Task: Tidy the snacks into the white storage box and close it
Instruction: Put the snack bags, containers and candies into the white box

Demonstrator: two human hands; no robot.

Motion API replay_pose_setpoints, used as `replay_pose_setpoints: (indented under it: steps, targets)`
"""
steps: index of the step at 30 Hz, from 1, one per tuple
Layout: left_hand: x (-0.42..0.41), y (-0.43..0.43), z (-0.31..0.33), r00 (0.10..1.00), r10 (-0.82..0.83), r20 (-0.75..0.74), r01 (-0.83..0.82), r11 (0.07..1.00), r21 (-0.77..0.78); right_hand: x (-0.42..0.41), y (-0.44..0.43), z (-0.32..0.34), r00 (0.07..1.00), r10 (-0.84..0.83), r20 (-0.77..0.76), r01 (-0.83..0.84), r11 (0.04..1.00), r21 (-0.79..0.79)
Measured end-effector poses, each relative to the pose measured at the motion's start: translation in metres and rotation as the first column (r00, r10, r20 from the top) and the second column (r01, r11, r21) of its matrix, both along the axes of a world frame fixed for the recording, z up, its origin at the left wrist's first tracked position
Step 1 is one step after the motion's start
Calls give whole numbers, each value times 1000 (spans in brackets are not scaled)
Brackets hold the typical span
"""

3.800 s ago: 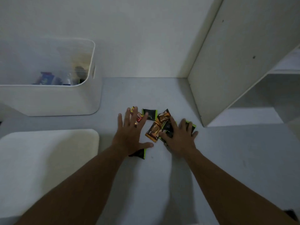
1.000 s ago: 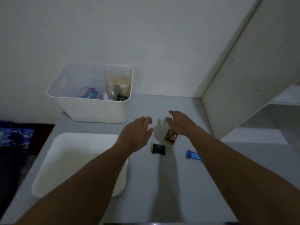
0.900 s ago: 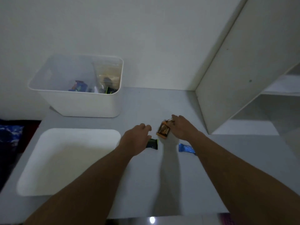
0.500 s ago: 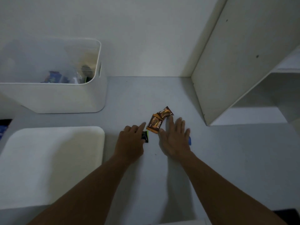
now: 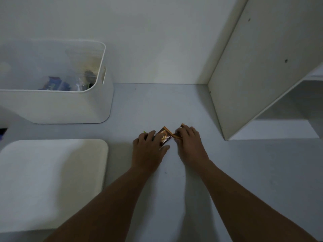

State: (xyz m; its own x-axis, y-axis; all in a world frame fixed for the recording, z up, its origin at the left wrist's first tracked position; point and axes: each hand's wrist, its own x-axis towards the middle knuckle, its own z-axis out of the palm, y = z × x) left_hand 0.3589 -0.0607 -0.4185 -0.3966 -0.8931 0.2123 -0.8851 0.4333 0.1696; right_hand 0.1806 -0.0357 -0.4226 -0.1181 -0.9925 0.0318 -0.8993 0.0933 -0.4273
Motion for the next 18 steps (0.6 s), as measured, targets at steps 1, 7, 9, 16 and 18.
replay_pose_setpoints:
  steps: [1,7,9,16,18]
  targets:
    - [-2,-3,-2,1000,7,-1,-7,1000,-9,0,2,1,1000,-7,-1,6,1000,-20]
    - [-3,-15,-11,997,20,71,-15,998,-65,2,26,1,983,-121,-138,117,992,-38]
    - [4,-15,-15,992,20,122,-7,994,-106,4,33,-1,954,-209,-214,197,977,-78]
    - [26,-13,-16,981,-147,125,175,951,-255,5,33,3,957,-155,-245,151,988,-36]
    - [29,-13,-15,984,-163,65,173,962,-212,8,34,7,959,-113,-258,113,993,-14]
